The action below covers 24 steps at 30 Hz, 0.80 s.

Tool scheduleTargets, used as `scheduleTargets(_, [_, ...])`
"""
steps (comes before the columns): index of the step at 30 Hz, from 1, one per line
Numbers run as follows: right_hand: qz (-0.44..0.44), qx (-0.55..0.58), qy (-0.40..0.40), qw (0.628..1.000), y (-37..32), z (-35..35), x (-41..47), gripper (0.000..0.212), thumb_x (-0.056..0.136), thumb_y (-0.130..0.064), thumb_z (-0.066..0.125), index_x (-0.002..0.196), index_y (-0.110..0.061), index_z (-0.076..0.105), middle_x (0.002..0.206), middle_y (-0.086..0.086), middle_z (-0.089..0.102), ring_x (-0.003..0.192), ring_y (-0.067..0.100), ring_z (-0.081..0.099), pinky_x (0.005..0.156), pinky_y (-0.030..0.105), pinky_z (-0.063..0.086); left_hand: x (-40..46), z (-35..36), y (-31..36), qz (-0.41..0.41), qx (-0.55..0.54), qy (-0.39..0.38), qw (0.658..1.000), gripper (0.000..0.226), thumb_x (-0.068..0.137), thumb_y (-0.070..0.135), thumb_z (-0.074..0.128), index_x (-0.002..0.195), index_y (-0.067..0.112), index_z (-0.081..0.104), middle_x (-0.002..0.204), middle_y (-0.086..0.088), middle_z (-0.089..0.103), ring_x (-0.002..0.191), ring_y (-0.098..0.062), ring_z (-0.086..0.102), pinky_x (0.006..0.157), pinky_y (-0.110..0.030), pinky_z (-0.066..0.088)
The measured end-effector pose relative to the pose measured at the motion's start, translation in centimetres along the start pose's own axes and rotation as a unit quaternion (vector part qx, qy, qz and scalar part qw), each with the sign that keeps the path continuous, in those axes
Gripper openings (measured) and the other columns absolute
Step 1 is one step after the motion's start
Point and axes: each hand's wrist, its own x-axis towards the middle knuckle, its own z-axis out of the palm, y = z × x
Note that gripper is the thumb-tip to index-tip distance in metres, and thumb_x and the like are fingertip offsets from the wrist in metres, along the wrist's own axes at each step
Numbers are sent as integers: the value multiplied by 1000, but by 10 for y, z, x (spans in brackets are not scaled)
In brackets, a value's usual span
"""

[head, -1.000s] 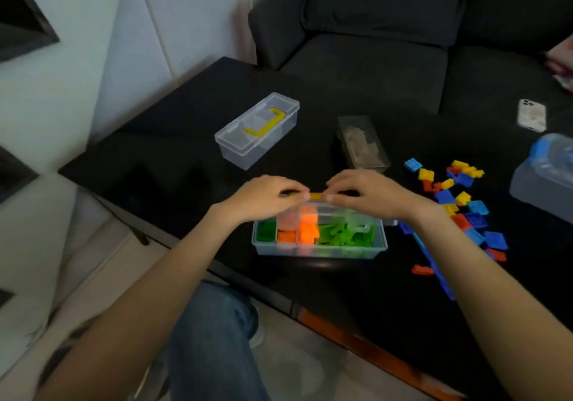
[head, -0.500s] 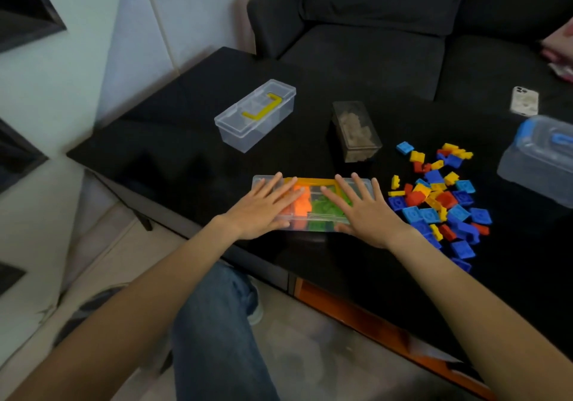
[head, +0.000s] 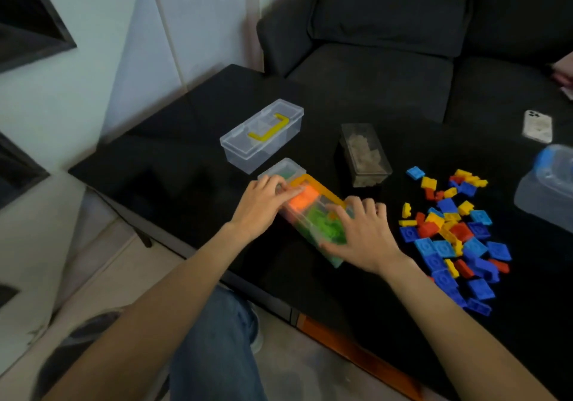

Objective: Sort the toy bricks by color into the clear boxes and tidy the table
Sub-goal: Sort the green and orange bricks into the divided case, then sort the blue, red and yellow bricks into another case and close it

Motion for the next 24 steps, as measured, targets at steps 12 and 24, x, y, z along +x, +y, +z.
scheduleTargets(12, [99, 64, 18, 993, -24, 15, 85, 86, 88, -71, 21, 152, -17, 1, 158, 15, 8, 147, 29, 3, 118, 46, -1, 54, 15, -53, -164, -67, 114, 978, 66, 86, 24, 63, 143, 24, 31, 150, -3, 31, 141, -20, 24, 114, -45, 26])
scheduleTargets(24, [-40, 169, 142, 974, -69, 17, 110, 57, 89, -18, 60, 142, -15, 38, 150, 13, 33, 142, 26, 27, 116, 40, 26, -26, 5, -51, -195, 45, 88, 976, 42, 74, 38, 71, 109, 20, 55, 125, -7, 52, 124, -30, 44, 104, -56, 27])
